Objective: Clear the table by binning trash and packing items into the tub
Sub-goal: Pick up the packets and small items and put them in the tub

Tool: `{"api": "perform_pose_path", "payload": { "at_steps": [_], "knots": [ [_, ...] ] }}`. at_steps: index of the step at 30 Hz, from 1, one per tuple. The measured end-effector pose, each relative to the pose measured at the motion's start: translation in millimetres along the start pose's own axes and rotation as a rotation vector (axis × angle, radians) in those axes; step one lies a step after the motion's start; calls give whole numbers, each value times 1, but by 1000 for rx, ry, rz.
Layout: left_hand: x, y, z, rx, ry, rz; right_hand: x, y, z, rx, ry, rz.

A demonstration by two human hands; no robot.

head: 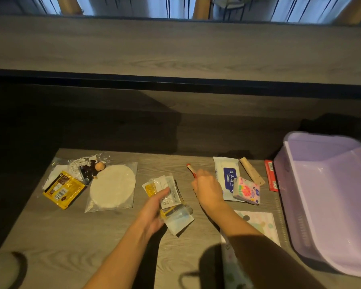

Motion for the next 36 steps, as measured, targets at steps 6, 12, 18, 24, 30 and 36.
{"api": "perform_pose_path", "payload": {
  "at_steps": [6, 12, 18, 24, 30, 36],
  "knots": [
    [2, 2, 19, 35, -3, 5, 31, -43, -4, 10, 131, -116],
    [1, -12, 74, 105, 155, 76, 21, -76, -35, -154, 149, -100],
    [22, -16, 195, 343, 247, 110, -23, -128, -118, -702, 407, -62],
    [103, -3, 295, 399, 596, 144, -106, -175, -159, -997, 427, 198],
    [163, -10, 311, 435, 909, 77, -175, -196, -140, -915, 404, 421],
    [117, -7, 290, 434, 822, 293, -153, -182, -133, -914, 436, 412]
  ]
}}
Point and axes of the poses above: each hand's wrist, its own y-axis towards the middle knuckle, its own z-axis out of the palm, x = y × z, the point moved 1 cm from there along y, towards the middle knuckle, and after that the axes turned 4 degrees about x, right-handed, at the moved point
